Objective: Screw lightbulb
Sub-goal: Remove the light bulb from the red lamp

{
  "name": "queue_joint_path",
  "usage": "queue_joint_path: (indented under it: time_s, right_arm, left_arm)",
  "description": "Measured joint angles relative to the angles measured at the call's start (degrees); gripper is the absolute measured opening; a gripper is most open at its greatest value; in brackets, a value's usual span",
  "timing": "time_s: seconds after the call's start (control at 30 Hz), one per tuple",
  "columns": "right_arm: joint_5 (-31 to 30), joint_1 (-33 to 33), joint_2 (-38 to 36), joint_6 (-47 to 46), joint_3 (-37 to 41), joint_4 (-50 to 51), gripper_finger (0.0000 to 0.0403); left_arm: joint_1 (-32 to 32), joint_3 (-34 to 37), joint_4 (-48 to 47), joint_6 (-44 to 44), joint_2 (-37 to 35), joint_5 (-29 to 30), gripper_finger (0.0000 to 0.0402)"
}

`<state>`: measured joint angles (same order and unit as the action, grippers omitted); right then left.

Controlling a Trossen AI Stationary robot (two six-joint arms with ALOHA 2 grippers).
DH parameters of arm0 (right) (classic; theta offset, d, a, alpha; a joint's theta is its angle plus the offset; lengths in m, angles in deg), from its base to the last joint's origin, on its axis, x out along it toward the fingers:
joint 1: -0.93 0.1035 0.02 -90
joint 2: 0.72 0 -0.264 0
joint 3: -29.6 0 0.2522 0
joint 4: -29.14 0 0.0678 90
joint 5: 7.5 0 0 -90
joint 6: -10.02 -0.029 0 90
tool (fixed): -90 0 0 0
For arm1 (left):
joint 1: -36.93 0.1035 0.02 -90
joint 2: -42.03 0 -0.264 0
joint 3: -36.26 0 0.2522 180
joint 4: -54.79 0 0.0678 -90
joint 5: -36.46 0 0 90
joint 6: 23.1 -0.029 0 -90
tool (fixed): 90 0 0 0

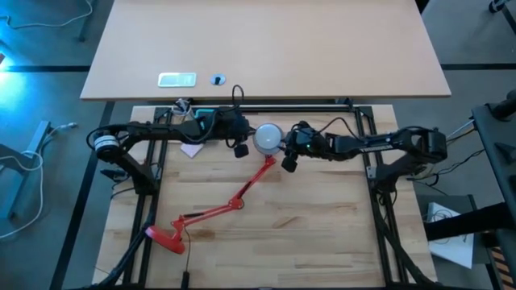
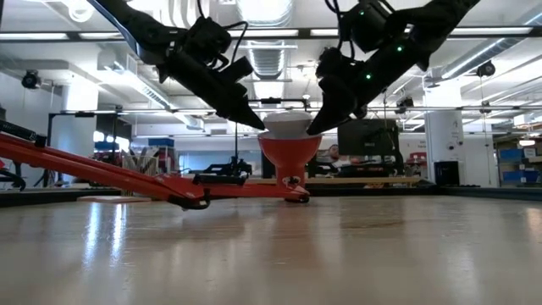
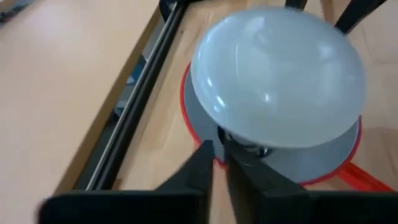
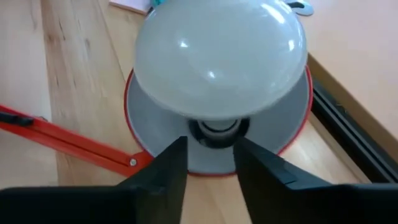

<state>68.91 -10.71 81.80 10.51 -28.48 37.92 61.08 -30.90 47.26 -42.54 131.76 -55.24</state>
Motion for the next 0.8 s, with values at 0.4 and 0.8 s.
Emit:
queue_joint_path:
  time_s: [0.4, 0.8]
  right_arm:
    - [-3.48, -0.87, 0.55, 1.79, -2.99, 3.32, 0.0005]
    - [-4.66, -3.43, 0.11, 3.67, -2.99, 4.38, 0.0001]
  left_arm:
    - [-3.03, 0.0, -1.74, 0.66, 0.02, -0.29, 0.0001]
    - [-5.38, 0.0, -6.75, 3.95, -0.7, 0.53, 0.0001]
